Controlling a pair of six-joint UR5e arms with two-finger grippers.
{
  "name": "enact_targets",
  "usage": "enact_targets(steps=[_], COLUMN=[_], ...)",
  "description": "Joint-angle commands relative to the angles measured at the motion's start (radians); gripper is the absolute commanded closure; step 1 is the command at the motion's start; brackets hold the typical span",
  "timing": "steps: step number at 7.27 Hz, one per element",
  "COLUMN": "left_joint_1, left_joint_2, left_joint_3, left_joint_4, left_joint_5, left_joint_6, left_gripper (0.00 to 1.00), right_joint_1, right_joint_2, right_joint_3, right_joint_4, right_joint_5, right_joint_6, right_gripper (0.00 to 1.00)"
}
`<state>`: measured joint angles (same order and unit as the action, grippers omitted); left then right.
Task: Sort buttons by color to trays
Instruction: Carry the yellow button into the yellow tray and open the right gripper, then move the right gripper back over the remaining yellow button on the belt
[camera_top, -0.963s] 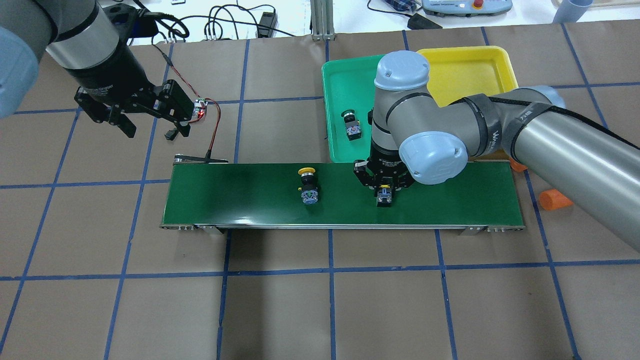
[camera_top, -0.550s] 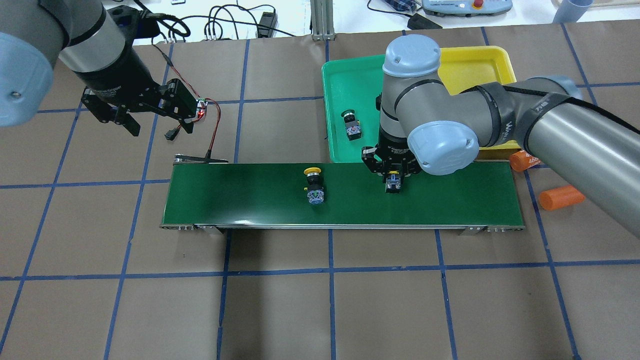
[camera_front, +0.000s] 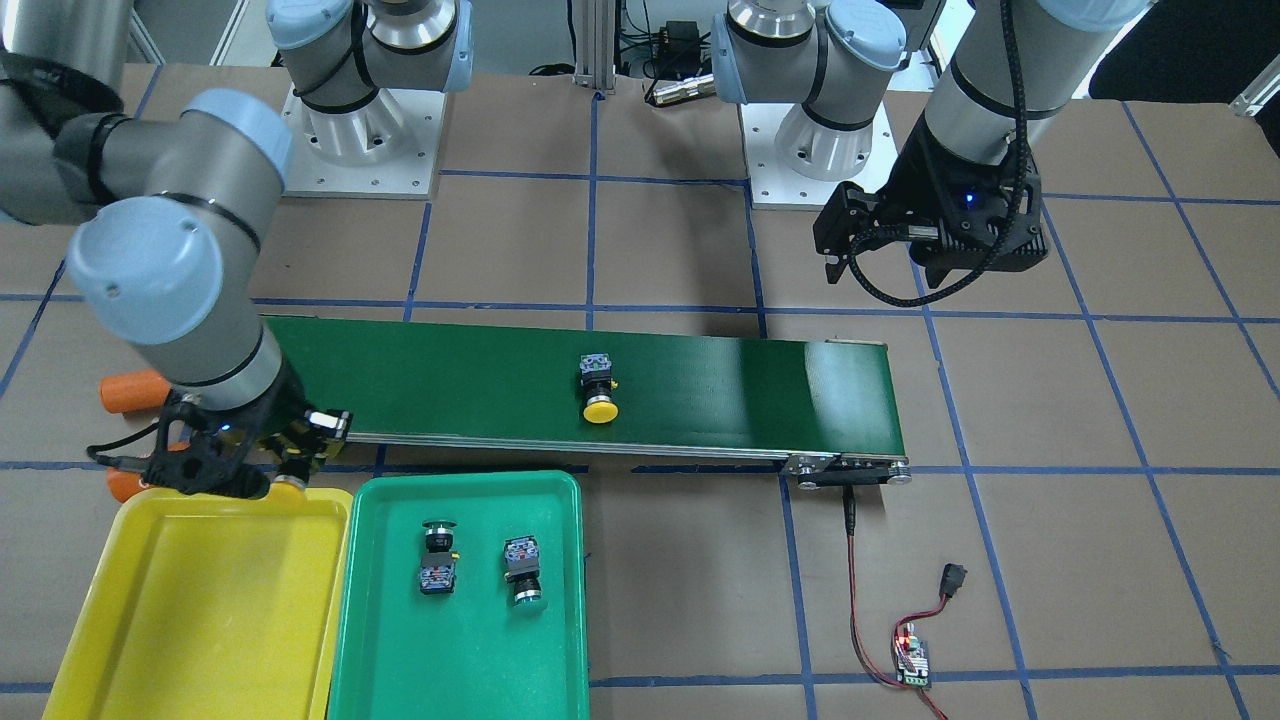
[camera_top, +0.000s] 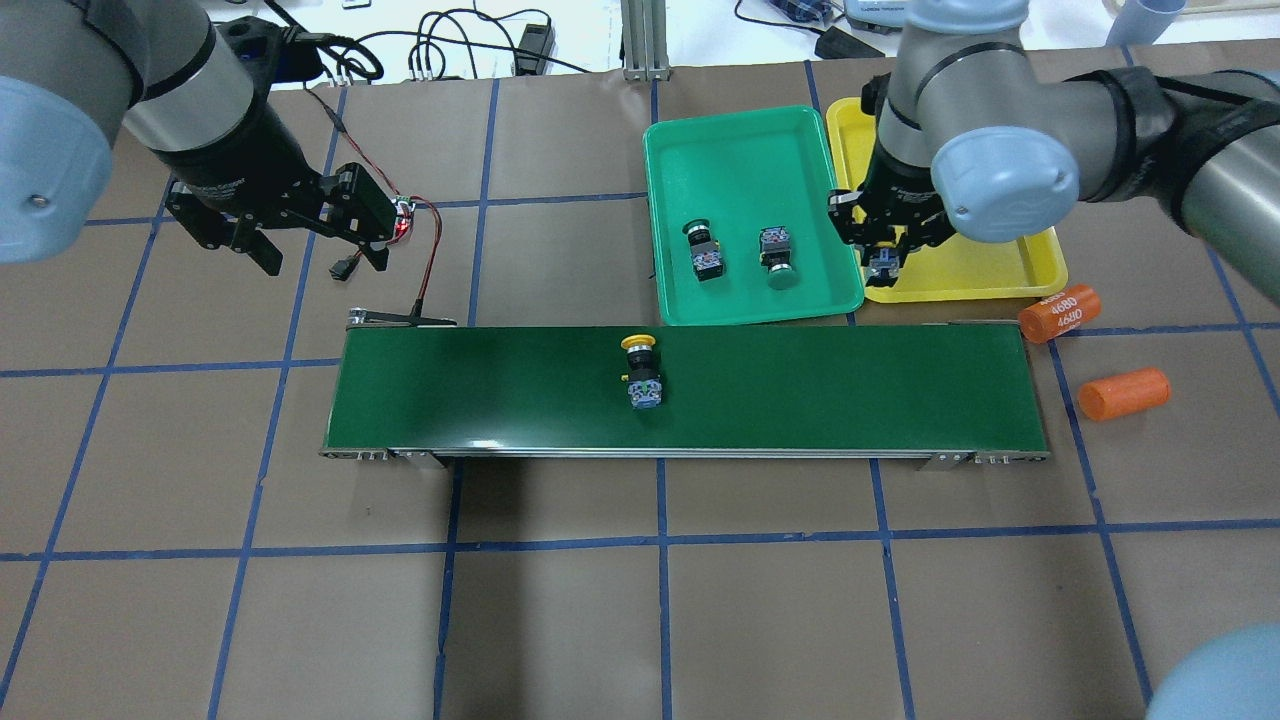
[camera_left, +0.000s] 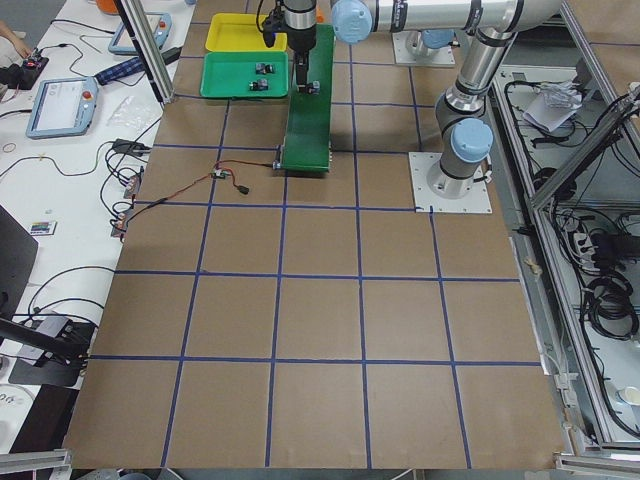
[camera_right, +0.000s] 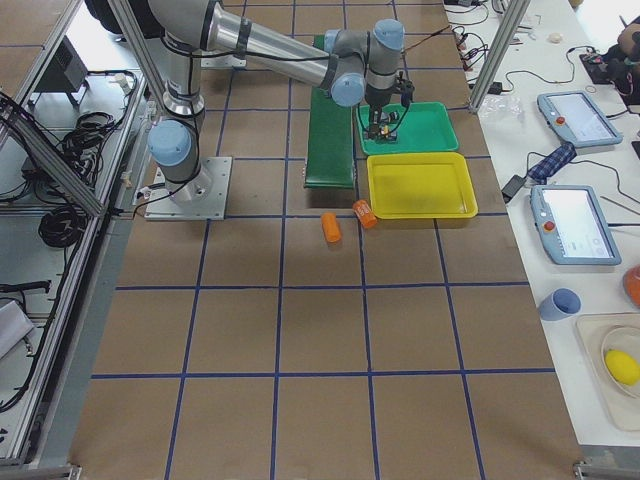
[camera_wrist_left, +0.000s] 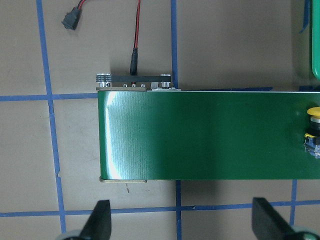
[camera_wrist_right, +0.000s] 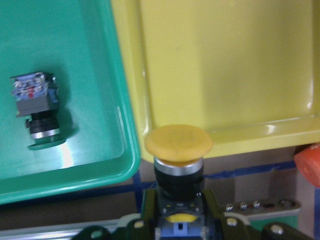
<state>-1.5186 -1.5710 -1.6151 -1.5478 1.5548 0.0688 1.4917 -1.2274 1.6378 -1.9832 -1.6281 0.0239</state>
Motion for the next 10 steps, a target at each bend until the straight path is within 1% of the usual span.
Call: enact_targets(steps=[1, 2, 3, 4, 5, 6, 7, 8, 9, 10], left_joint_1=[0.000, 0.000, 0.000, 0.000, 0.000, 0.000, 0.000, 0.000, 0.000, 0.000], left_joint_2=[-0.001, -0.001, 0.009, -0.003, -0.003, 0.002, 0.012, 0.015, 0.009, 0.011], left_joint_3=[-0.006, -0.006, -0.008, -0.006, -0.008, -0.006, -0.005, -0.005, -0.006, -0.006], left_joint_4=[0.000, 0.002, 0.000, 0.002, 0.002, 0.002, 0.002, 0.000, 0.000, 0.000], left_joint_5=[0.004, 0.008, 0.008, 0.010, 0.008, 0.008, 0.008, 0.008, 0.008, 0.008], left_joint_6=[0.000, 0.000, 0.000, 0.000, 0.000, 0.000, 0.000, 0.000, 0.000, 0.000], left_gripper=[0.00, 0.00, 0.00, 0.00, 0.00, 0.00, 0.00, 0.00, 0.00, 0.00], right_joint_1=[-0.109, -0.113, -0.113, -0.126, -0.148, -0.143, -0.142, -0.142, -0.140, -0.119], right_joint_2=[0.093, 0.129, 0.155, 0.169, 0.174, 0.164, 0.137, 0.093, 0.027, -0.051], right_joint_3=[-0.016, -0.016, -0.016, -0.016, -0.010, -0.003, -0.003, -0.003, 0.000, 0.013], right_joint_4=[-0.110, -0.130, -0.164, -0.177, -0.187, -0.183, -0.158, -0.099, -0.030, 0.078], right_joint_5=[-0.035, -0.042, -0.050, -0.091, -0.082, -0.082, -0.078, -0.017, 0.011, 0.036], right_joint_6=[-0.129, -0.149, -0.154, -0.163, -0.170, -0.168, -0.167, -0.165, -0.165, -0.167], right_gripper=[1.00, 1.00, 0.92, 0.70, 0.10, 0.00, 0.00, 0.00, 0.00, 0.00])
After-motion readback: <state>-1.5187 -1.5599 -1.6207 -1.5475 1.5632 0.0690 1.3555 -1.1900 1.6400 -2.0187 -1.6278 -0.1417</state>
